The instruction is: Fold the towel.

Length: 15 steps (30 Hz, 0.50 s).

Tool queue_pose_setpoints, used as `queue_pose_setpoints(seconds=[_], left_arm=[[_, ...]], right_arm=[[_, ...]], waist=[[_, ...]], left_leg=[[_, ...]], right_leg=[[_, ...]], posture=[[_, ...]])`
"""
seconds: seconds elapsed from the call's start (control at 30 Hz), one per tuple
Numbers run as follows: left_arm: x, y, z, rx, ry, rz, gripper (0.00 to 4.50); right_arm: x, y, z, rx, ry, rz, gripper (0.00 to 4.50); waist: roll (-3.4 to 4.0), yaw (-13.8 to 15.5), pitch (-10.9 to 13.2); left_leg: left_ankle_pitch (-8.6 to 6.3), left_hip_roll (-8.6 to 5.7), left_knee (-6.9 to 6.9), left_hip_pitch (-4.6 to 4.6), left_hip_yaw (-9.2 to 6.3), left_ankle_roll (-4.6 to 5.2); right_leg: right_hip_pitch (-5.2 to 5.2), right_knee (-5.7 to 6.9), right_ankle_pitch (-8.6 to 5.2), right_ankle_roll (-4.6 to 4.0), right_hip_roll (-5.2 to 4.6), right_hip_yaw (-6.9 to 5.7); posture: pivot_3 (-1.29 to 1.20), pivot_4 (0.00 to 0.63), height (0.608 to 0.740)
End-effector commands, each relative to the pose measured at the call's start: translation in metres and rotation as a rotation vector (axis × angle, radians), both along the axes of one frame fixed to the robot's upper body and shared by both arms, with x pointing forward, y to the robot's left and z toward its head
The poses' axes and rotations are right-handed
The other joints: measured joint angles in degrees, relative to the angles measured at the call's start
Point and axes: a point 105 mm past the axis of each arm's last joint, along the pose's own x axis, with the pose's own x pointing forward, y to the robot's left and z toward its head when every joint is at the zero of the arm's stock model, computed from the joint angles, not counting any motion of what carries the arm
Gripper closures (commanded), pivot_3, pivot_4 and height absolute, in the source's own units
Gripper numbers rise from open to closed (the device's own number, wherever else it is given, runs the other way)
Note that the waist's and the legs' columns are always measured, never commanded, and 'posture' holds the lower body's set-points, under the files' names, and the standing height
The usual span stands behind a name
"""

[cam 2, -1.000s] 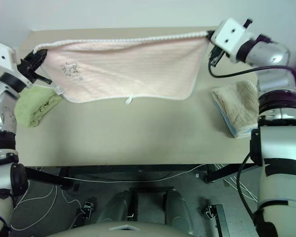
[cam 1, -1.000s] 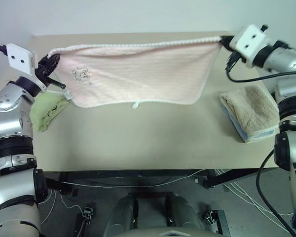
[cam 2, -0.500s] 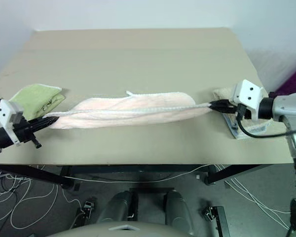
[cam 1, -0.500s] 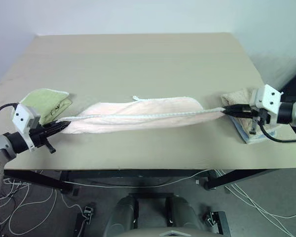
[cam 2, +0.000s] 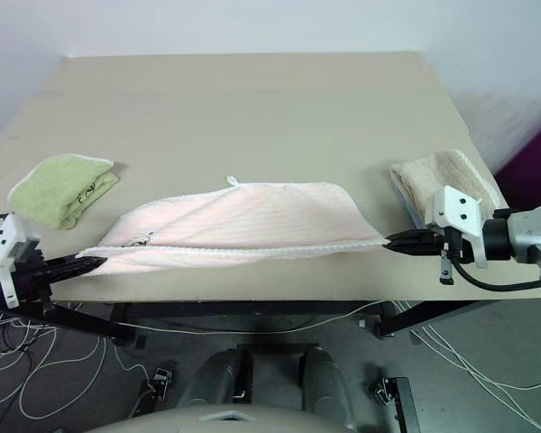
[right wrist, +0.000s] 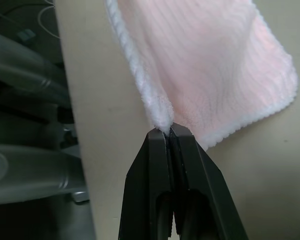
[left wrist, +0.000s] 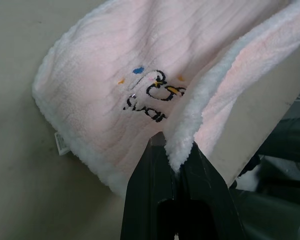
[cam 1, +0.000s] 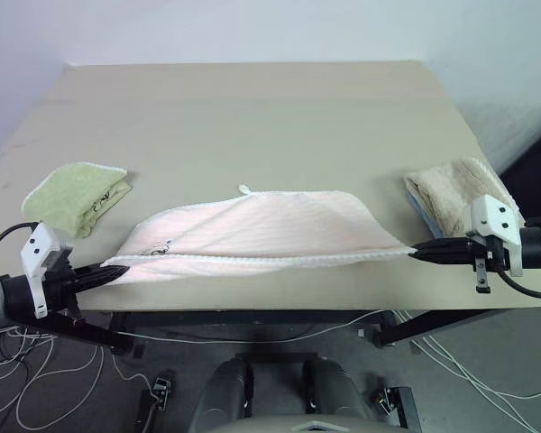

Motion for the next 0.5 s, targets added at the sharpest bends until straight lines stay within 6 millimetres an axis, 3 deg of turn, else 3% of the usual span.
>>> queue_pose_setpoints(seconds=[0.03,0.3,0.5], left_arm=[[0.017,0.008,0.013,0.047,-0.084,0.055,4.5],[0.065,0.017,0.014,0.099,-0.22,0.17,4.5],[0.101,0.02,0.001,0.177,-0.268,0.254,4.5]], right_arm=[[0.018,-0.001,0.016,-0.019,-0.113,-0.031,4.48],[0.064,0.0,0.015,-0.017,-0.219,-0.1,4.48],[0.107,0.005,0.006,-0.035,-0.293,-0.166,4.48]], waist=[[0.0,-0.01,0.0],[-0.01,-0.08,0.0],[-0.02,-0.14,-0.01]], left_leg=[[0.0,0.0,0.0,0.01,0.0,0.0],[0.01,-0.08,-0.01,-0.12,0.06,-0.01],[0.02,-0.08,0.05,-0.1,0.08,-0.02]], right_leg=[[0.0,0.0,0.0,0.0,0.0,0.0],[-0.18,0.03,0.02,0.03,0.02,-0.03],[-0.21,0.14,0.02,0.04,0.19,-0.05]], posture=[[0.0,0.15,0.74],[0.0,0.15,0.74],[0.0,0.15,0.74]])
